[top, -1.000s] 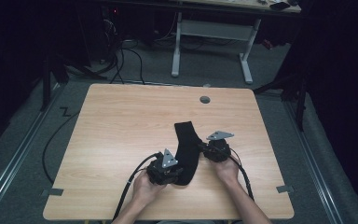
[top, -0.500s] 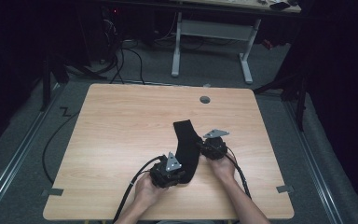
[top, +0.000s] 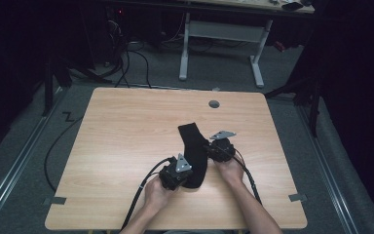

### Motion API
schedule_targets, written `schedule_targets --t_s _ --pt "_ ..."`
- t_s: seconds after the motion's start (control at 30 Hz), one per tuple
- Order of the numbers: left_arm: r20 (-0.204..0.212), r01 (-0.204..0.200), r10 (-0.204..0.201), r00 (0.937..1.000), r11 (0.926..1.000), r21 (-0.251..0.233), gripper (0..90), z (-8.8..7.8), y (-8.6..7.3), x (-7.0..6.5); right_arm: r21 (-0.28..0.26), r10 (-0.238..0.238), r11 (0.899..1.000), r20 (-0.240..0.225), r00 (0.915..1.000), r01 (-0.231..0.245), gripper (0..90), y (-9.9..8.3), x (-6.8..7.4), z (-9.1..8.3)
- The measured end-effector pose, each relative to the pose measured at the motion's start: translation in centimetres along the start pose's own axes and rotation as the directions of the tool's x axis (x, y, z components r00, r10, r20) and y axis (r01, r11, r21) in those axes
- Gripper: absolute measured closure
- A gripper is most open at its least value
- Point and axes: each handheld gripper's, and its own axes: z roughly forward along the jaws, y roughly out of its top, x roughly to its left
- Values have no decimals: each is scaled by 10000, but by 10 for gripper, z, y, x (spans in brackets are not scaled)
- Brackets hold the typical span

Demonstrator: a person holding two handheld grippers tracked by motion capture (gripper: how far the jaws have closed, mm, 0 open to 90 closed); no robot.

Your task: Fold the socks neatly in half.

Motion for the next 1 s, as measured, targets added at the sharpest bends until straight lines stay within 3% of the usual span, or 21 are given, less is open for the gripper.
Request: schedule_targets --t_s 0.23,0.43,0.5,0.57,0.67,0.8,0.9,1.0 --pt "184 -93 94 9998 9999 -58 900 -19 2 -4 14 29 10000 70 10000 -29 664 1 -2 1" --pt "354 12 -42 9994 9965 840 897 -10 -12 -4 5 20 10000 110 9999 -20 633 1 -2 1" --pt "370 85 -115 9992 9968 791 886 -10 -12 -4 13 48 10000 117 9999 -48 613 1 -3 1" --pt "329 244 -260 9991 9985 498 805 -13 -10 -3 26 13 10000 143 9999 -13 618 1 -2 -2" --pt "41 465 -465 9989 9988 135 697 -16 -4 3 -319 -103 9994 62 9999 104 702 2 0 -11" --pt "-303 937 -939 9951 9956 -57 629 -5 5 15 -847 -357 9958 -97 9993 348 796 7 5 -21" --pt "-458 1257 -1250 9911 9920 134 604 11 9 24 -748 -452 9963 -281 9986 430 816 9 8 -19" --pt "-725 1312 -1274 9892 9901 505 592 23 8 29 -409 -319 9987 -316 9990 305 808 7 7 -10"
